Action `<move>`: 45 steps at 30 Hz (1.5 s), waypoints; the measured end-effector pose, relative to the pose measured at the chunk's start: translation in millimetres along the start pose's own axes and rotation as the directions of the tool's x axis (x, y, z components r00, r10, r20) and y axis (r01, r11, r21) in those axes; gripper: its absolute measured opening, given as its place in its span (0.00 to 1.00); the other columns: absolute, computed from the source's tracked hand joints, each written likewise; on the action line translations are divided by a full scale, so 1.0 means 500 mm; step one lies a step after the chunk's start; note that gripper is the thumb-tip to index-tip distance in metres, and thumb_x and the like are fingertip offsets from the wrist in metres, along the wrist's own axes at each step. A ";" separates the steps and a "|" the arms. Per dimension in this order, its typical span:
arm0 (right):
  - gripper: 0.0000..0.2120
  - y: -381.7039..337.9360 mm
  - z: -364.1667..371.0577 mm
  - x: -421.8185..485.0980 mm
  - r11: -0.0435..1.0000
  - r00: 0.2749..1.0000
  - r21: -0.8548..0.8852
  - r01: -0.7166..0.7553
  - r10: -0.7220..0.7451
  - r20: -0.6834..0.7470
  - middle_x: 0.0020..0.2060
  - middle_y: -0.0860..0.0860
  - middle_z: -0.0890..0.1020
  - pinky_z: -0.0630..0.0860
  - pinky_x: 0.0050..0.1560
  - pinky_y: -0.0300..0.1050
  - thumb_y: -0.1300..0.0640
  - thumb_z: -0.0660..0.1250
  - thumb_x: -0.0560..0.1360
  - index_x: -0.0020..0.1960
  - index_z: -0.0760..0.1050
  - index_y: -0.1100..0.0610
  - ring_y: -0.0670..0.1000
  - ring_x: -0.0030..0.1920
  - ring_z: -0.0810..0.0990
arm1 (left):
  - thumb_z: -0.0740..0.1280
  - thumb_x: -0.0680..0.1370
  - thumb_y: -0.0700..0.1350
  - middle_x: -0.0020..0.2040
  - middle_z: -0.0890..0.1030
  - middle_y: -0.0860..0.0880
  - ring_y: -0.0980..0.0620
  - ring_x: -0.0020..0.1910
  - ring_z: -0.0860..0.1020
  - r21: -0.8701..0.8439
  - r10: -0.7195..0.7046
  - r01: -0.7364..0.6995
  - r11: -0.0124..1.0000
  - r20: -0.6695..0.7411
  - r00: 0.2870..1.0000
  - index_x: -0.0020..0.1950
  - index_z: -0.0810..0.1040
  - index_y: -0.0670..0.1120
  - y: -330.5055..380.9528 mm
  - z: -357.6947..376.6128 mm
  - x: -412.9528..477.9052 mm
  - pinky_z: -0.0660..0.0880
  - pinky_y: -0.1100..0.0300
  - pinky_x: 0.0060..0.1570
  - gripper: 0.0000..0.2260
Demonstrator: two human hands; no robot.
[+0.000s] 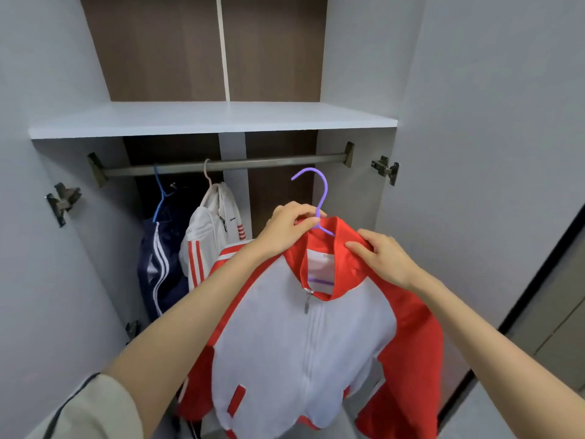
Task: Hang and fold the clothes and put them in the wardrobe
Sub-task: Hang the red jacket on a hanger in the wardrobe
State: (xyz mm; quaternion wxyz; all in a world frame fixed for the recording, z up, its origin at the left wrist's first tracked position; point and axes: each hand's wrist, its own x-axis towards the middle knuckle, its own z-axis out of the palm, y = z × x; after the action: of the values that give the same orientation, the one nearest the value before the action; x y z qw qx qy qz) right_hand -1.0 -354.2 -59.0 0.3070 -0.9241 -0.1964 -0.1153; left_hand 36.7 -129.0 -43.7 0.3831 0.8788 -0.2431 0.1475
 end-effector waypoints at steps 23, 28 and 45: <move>0.08 0.106 0.176 0.349 0.812 0.883 0.425 -0.400 0.465 -0.057 0.33 0.51 0.74 0.68 0.39 0.44 0.61 0.61 0.80 0.43 0.73 0.59 0.51 0.38 0.72 | 0.60 0.82 0.45 0.74 0.66 0.45 0.45 0.73 0.64 0.283 -0.192 0.206 0.937 -0.077 0.978 0.76 0.63 0.46 -0.328 -0.015 0.201 0.63 0.49 0.71 0.22; 0.07 0.134 0.229 0.476 0.762 0.893 0.522 -0.383 0.450 -0.002 0.43 0.58 0.78 0.72 0.49 0.51 0.62 0.59 0.81 0.51 0.75 0.63 0.55 0.45 0.76 | 0.59 0.81 0.48 0.78 0.56 0.43 0.43 0.77 0.53 0.598 -0.179 0.294 0.745 -0.246 0.953 0.79 0.55 0.46 -0.402 -0.073 0.269 0.56 0.46 0.74 0.27; 0.06 0.118 0.397 0.653 0.741 0.930 0.568 -0.359 0.338 0.146 0.49 0.58 0.81 0.73 0.62 0.60 0.57 0.59 0.81 0.52 0.73 0.58 0.60 0.55 0.79 | 0.61 0.73 0.36 0.77 0.62 0.48 0.46 0.77 0.56 0.723 -0.074 0.305 0.620 -0.334 0.940 0.78 0.60 0.48 -0.508 -0.130 0.330 0.46 0.44 0.75 0.32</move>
State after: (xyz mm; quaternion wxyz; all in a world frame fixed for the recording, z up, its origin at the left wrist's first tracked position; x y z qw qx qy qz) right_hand 335.5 -180.4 -136.7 0.5889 -0.8061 -0.0513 0.0257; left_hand 307.3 17.0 -79.7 0.0185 0.9494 -0.0080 0.3135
